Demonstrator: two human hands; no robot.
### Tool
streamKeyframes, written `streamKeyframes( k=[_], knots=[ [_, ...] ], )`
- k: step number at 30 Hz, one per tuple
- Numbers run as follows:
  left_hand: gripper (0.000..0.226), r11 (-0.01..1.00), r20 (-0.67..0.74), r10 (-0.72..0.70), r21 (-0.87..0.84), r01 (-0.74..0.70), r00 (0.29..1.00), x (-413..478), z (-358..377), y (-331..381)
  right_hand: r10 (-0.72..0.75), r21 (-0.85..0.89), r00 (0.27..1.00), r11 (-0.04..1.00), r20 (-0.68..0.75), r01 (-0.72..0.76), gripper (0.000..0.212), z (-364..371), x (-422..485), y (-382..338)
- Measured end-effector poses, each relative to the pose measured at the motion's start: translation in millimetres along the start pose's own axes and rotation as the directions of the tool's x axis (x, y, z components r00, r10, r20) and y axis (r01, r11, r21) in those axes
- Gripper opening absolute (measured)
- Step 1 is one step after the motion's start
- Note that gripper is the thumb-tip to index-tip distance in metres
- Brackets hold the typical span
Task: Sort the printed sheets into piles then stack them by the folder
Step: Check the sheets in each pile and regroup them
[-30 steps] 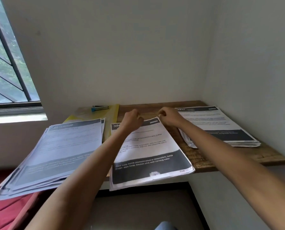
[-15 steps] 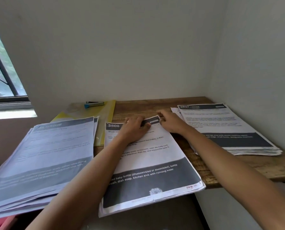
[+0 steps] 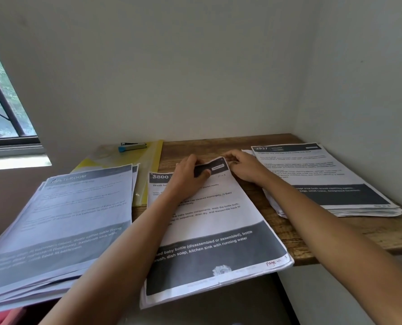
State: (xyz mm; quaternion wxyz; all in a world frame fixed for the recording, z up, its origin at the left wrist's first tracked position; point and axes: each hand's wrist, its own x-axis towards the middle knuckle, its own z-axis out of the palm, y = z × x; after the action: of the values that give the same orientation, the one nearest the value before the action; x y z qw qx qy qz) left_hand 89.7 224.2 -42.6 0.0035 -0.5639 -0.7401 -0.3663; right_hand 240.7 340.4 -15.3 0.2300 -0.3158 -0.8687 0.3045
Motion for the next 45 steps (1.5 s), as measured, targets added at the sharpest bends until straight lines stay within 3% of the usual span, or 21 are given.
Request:
streamKeyframes(
  k=[6, 11, 17, 19, 21, 23, 26, 29, 32, 36, 42, 45],
  knots=[
    [0.033, 0.984, -0.104, -0.117, -0.148, 0.101, 0.988, -3.4, -6.1, 11.7, -0.099, 0.107, 0.987, 0.991, 0.126, 0.085, 0.025, -14.4, -11.2, -5.0],
    [0.048, 0.962, -0.155, -0.192, -0.224, 0.155, 0.969, -3.2, -10.3, 11.3, -0.137, 0.119, 0.948, 0.987, 0.288, 0.107, 0.04, -25.5, -24.3, -10.4],
    [0.06, 0.87, -0.048, -0.267, -0.441, 0.219, 0.963, -0.8, -10.2, 7.9, -0.203, 0.048, 0.852, 0.977, 0.482, 0.206, 0.034, -30.2, -28.6, -7.5],
    [0.055, 0.866, -0.007, -0.28, -0.434, 0.249, 0.96, -0.9, -11.5, 8.6, -0.208, 0.042, 0.822, 0.975, 0.529, 0.22, 0.032, -30.0, -29.2, -6.8],
    [0.036, 0.893, 0.025, -0.268, -0.368, 0.258, 0.963, -1.7, -12.3, 8.6, -0.186, 0.046, 0.868, 0.981, 0.46, 0.186, 0.033, -30.2, -26.7, -5.4],
    [0.021, 0.923, 0.052, -0.236, -0.3, 0.241, 0.97, -2.2, -12.1, 7.0, -0.147, 0.061, 0.954, 0.989, 0.262, 0.136, 0.035, -27.5, -22.5, -1.7],
    [0.022, 0.915, 0.072, -0.225, -0.328, 0.236, 0.972, -1.2, -11.6, 3.3, -0.057, 0.038, 0.995, 0.998, 0.081, 0.054, 0.035, -21.2, -18.3, 5.1],
    [0.03, 0.896, 0.066, -0.226, -0.378, 0.234, 0.972, 2.0, -9.5, 0.3, -0.009, -0.044, 0.988, 0.999, 0.156, 0.016, 0.032, -15.3, -13.9, 9.8],
    [0.02, 0.898, 0.063, -0.232, -0.371, 0.239, 0.971, 2.8, -8.8, 0.9, -0.001, -0.056, 0.986, 0.998, 0.167, 0.01, 0.039, -10.0, -9.2, 9.4],
    [0.012, 0.897, 0.044, -0.232, -0.376, 0.231, 0.972, 3.2, -8.0, -0.4, 0.0, -0.026, 0.987, 1.0, 0.16, 0.004, 0.04, -8.0, -8.3, 6.2],
    [0.027, 0.888, 0.027, -0.239, -0.399, 0.23, 0.971, 3.0, -7.2, -1.0, -0.017, -0.002, 0.99, 1.0, 0.137, 0.017, 0.041, -8.9, -8.1, 6.3],
    [0.026, 0.884, 0.029, -0.242, -0.406, 0.233, 0.97, 2.8, -7.9, -0.7, -0.06, 0.114, 0.994, 0.992, 0.094, 0.049, 0.034, -9.1, -6.3, 6.0]
  ],
)
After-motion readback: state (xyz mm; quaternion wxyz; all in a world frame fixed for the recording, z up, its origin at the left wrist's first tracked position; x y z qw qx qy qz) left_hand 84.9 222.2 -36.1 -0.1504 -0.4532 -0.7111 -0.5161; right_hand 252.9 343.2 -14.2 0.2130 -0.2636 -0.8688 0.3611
